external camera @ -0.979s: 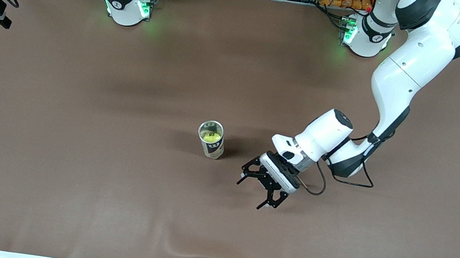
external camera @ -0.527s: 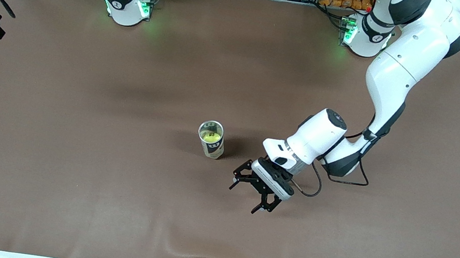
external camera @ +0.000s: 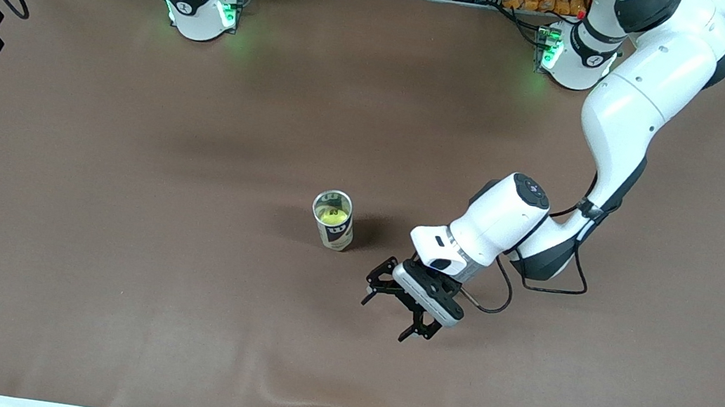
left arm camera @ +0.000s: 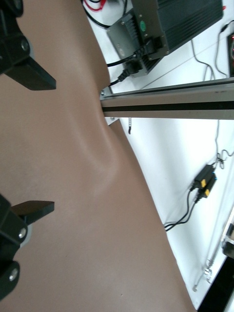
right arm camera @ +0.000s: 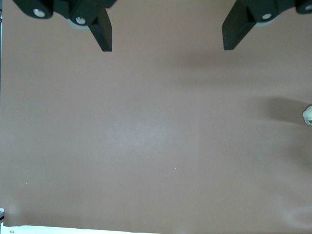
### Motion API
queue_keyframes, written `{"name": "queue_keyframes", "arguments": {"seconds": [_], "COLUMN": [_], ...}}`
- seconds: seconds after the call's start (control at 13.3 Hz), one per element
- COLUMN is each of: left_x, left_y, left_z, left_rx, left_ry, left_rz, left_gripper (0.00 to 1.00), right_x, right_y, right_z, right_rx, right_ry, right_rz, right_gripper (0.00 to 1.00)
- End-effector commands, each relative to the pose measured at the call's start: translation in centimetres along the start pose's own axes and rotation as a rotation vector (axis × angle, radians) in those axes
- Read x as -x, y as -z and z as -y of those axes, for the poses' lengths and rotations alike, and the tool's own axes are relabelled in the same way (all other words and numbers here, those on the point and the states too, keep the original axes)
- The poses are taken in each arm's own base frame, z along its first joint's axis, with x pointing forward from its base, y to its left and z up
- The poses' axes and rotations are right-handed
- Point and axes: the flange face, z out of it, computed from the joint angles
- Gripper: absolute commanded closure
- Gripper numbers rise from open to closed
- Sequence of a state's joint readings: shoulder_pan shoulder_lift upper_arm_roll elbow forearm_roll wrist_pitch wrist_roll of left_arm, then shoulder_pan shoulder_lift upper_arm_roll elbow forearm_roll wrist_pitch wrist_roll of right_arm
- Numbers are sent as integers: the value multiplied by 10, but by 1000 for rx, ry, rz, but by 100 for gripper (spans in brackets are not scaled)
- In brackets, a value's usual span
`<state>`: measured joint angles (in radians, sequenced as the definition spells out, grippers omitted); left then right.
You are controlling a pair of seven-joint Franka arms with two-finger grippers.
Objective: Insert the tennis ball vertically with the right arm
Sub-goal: 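Release the upright tube and pull the left gripper away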
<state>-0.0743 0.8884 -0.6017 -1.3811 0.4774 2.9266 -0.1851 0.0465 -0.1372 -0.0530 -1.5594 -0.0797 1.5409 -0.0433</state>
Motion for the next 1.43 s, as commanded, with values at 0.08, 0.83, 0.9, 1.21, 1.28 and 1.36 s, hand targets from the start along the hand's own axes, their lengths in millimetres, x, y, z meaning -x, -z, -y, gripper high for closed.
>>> {"name": "queue_keyframes", "arguments": {"seconds": [0.08,0.83,0.9,1.21,1.28,1.36], "left_x": [-37,-84,-84,-81,-79,-75], "left_y": [51,238,259,329,337,345], "left_z": [-8,18,26,51,62,69], "left_rx": [-85,-212,-238,-346,-353,-347], "left_ry": [-10,223,242,283,304,336], "left_rz": [135,538,575,668,679,706], "left_gripper": [0,0,0,0,0,0], "right_x": [8,1,1,-1,-1,0], "right_y": [-8,-20,-20,-19,-19,-19], "right_z": [-25,-23,-23,-20,-20,-22], "right_rx": [-49,-52,-52,-52,-52,-52], "right_ry": [-89,-179,-179,-173,-174,-178], "right_rz": [21,37,37,24,26,26], "right_gripper": [0,0,0,0,0,0]}}
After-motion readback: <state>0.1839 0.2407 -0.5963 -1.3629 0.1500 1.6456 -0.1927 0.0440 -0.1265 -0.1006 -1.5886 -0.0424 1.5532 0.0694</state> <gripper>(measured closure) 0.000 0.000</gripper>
